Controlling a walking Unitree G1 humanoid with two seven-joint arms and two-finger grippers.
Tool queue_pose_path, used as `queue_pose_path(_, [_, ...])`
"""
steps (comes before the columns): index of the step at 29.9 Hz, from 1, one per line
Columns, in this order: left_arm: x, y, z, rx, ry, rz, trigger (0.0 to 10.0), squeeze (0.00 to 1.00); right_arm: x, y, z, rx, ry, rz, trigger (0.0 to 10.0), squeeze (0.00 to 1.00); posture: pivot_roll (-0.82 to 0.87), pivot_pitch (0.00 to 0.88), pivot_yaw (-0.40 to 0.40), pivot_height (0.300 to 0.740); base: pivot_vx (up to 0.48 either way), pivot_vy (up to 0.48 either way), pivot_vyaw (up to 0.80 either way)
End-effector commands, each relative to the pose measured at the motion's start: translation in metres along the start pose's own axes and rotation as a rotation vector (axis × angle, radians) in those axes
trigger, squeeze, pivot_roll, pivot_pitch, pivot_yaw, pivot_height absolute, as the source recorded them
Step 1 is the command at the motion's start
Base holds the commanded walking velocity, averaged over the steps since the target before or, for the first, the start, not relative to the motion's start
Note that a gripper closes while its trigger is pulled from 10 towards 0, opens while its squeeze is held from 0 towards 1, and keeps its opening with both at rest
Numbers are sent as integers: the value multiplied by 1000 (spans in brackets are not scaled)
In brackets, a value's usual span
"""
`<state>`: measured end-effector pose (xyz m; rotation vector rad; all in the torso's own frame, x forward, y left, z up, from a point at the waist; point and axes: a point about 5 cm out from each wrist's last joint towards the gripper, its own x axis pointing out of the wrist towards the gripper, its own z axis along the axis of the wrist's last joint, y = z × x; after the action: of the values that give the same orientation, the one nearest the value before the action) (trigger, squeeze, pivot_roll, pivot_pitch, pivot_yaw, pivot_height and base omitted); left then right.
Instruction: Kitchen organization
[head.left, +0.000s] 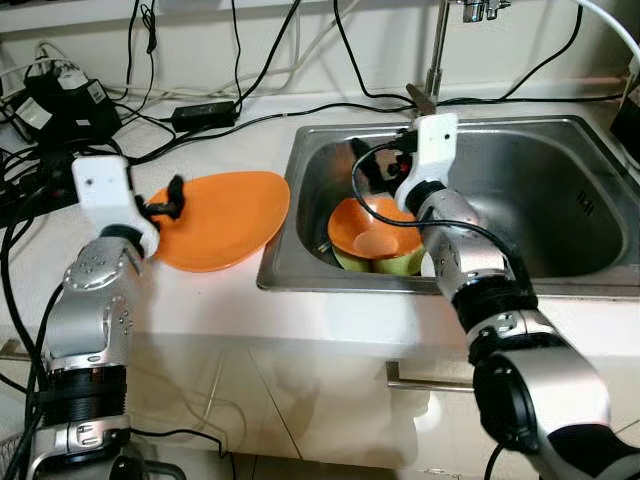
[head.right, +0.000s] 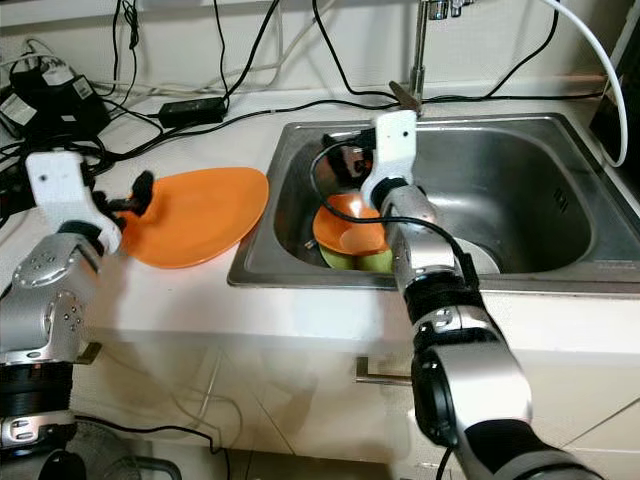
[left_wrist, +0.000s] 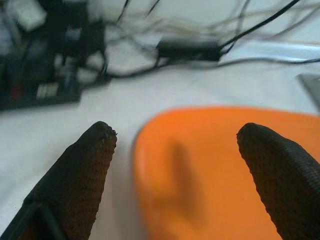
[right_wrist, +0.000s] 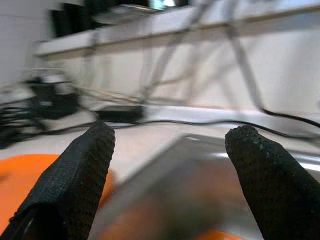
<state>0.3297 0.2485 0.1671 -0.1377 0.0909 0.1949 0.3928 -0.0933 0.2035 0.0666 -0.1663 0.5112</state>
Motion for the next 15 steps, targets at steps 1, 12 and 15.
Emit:
queue_pose_path(1, [1, 7, -5, -72, 34, 34, 10000, 0, 1, 12, 5, 16, 8, 119, 10000, 0, 6, 0, 121, 740, 0, 0, 0])
queue_pose_path(12, [6, 13, -25, -325, 161, 110, 10000, 0, -45, 23, -3, -64, 183, 470, 10000, 0, -25, 7, 128, 740, 0, 0, 0])
queue_pose_path(15, [8, 6, -29, -432, 197, 59, 10000, 0, -51, 24, 1, -57, 201, 475, 10000, 0, -28, 8, 128, 740, 0, 0, 0])
